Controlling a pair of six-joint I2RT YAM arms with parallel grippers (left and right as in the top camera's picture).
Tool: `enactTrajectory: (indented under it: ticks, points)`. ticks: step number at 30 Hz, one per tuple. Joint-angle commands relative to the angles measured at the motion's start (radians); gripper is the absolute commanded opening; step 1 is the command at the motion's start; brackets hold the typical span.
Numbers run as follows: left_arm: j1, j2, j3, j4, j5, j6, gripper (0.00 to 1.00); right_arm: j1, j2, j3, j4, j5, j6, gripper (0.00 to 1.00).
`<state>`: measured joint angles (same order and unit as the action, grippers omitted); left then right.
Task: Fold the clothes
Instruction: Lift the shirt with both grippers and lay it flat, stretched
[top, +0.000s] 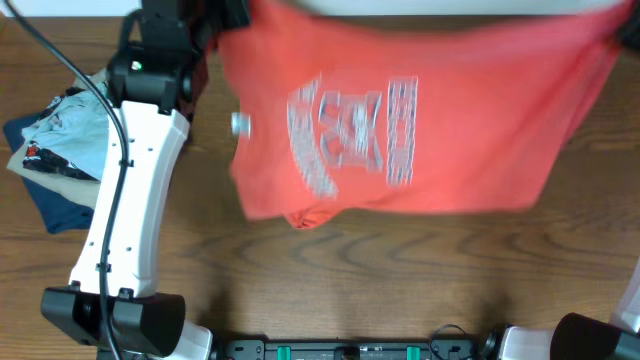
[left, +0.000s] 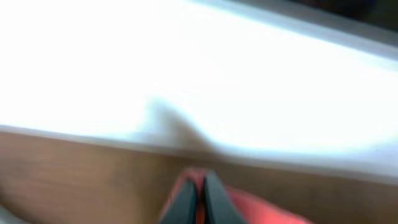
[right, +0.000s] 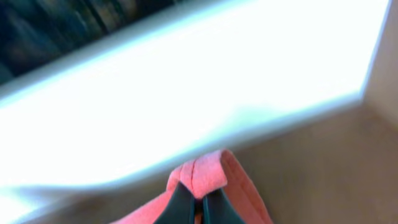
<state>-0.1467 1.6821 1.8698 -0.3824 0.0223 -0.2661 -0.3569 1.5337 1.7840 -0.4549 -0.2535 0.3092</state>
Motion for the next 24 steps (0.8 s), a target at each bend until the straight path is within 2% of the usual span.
enactTrajectory:
  ticks: [1, 6, 10, 15, 19, 24]
  points:
    - [0.041, -0.04, 0.13, 0.09, -0.038, -0.052, 0.06, -0.013, -0.034, 0.067, 0.103, -0.001, 0.092, 0.01]
    - [0.08, -0.04, 0.281, 0.127, -0.036, -0.054, 0.06, -0.031, -0.034, 0.134, 0.102, 0.07, 0.075, 0.01]
    - [0.085, -0.046, 0.306, 0.014, 0.01, -0.053, 0.06, -0.029, -0.03, 0.134, -0.019, 0.107, 0.0, 0.01]
    - [0.084, -0.036, 0.299, -0.375, 0.18, -0.053, 0.06, -0.029, 0.006, 0.132, -0.301, 0.243, -0.081, 0.01]
    - [0.084, -0.029, 0.257, -0.695, 0.187, -0.053, 0.06, -0.029, 0.06, 0.131, -0.498, 0.262, -0.135, 0.01]
    - [0.068, -0.011, 0.176, -0.951, 0.189, -0.053, 0.06, -0.029, 0.147, 0.131, -0.76, 0.261, -0.139, 0.01]
